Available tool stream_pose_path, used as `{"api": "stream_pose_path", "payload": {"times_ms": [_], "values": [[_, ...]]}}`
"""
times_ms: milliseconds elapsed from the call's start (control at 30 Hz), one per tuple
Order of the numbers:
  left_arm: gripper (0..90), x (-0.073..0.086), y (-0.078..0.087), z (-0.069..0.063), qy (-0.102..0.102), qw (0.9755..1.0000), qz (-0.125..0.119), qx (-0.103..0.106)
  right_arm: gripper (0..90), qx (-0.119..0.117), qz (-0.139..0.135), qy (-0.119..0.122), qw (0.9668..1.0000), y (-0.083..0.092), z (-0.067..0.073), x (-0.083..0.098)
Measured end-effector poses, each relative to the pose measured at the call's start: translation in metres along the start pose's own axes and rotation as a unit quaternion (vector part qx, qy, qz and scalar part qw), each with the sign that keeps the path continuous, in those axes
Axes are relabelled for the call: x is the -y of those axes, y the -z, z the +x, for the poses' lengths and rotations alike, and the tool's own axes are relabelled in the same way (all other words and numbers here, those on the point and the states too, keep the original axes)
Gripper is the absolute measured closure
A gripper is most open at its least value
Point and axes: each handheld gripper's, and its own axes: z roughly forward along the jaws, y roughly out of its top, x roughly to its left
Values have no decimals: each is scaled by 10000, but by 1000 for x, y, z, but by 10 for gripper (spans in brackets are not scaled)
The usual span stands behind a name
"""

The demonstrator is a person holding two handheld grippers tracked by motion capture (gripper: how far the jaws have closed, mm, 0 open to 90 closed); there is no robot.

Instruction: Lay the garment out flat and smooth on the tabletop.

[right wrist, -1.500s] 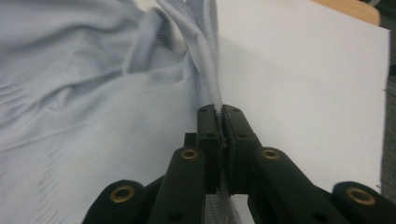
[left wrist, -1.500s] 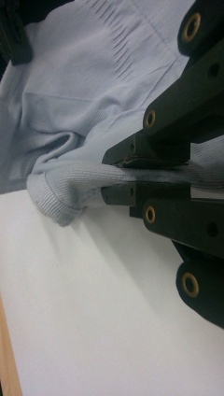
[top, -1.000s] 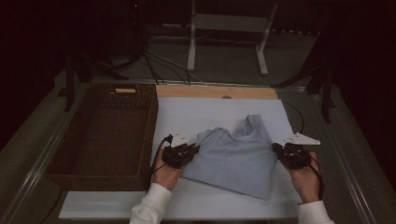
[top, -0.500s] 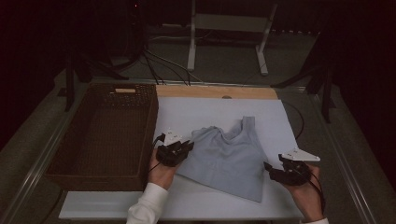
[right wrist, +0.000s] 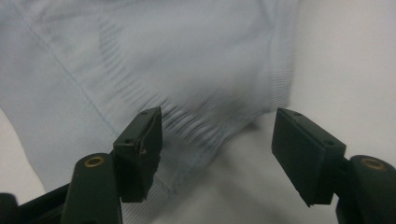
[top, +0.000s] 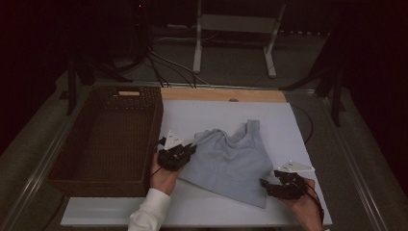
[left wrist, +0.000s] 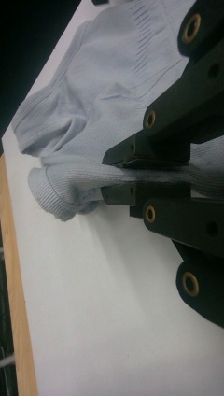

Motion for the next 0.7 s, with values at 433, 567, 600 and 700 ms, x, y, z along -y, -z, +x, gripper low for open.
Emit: {"api": "stream_pose_path", "payload": {"times_ms": [433,567,600,700], "values": [[831,1,2,-1,-1,10000,-42,54,888,-26,380,339,9987,-20,3,-12],[827,4,-1,-4,-36,9999,41,94,893,391,210,371,9983,-18,-3,-16],[827,5,-2,-5,-54,9999,90,98,893,588,182,399,9973,-18,-4,-17],[815,10,-5,-6,-72,9998,202,50,891,612,169,304,9975,-18,-11,-17]]}}
